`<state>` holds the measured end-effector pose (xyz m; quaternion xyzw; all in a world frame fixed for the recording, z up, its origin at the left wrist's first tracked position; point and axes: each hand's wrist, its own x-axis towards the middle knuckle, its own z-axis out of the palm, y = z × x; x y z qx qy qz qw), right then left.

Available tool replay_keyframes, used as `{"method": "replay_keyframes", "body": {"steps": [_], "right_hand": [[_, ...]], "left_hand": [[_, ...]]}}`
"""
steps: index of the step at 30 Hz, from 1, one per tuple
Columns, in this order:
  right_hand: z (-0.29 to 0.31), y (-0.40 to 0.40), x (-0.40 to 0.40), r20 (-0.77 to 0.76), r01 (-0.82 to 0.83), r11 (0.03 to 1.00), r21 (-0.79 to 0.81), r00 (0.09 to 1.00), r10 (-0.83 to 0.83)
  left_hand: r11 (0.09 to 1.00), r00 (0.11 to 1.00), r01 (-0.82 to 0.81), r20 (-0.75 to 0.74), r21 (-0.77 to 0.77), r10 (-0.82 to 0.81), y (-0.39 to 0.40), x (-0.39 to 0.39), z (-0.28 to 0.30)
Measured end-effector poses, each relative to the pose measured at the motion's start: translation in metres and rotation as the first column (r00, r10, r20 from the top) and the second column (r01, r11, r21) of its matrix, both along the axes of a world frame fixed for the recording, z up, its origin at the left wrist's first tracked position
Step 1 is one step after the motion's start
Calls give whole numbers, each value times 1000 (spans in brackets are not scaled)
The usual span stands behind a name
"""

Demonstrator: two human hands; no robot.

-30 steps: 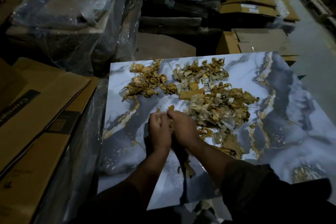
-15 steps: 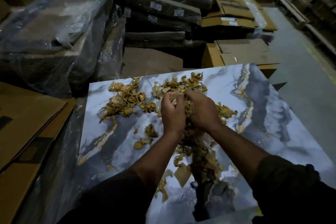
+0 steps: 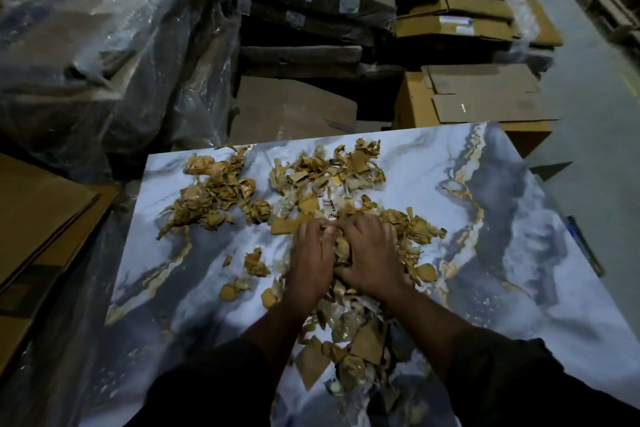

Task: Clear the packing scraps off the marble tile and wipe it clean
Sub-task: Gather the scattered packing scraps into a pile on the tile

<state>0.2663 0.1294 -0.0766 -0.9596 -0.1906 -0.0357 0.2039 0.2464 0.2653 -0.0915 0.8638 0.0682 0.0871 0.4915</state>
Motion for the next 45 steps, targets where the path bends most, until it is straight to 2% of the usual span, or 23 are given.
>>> {"method": "replay_keyframes", "body": {"steps": [4,10,15,20,23,27,32,36,42,45], "right_hand": [[-8,-2,1,-40,-18,998,-66,999,15],[-5,-3,4,-83,-94,992,-85,993,87],[14,-15,11,-183,-222,975,10,958,220],[28,-26,7,-102,-199,972,126,972,212],[29,-30,2,-45,-173,975,137,983,180],[22,-28,-4,20,-166,983,81,986,165],[-2,-21,-16,-13,-199,978,-69,980,199],[-4,-19,-19,34,-179,982,-60,983,181],[14,-22,-25,198,-96,991,90,977,77],[19,-23,-30,182,-112,990,88,979,94]], "left_hand": [[996,1000,-2,-24,92,4,-2,0,-8],[995,996,46,-85,91,-38,1,-1,-8],[1000,999,-6,-47,-6,5,5,0,9],[984,998,-65,-34,-164,60,6,-7,26],[967,998,-68,-5,-245,68,7,-13,31],[996,998,-49,24,-81,51,7,-17,25],[978,994,101,-66,181,-90,12,-25,7],[976,992,124,-61,177,-115,21,-26,11],[989,997,75,-17,129,-74,32,-28,30],[990,996,91,-3,108,-92,38,-34,34]]}}
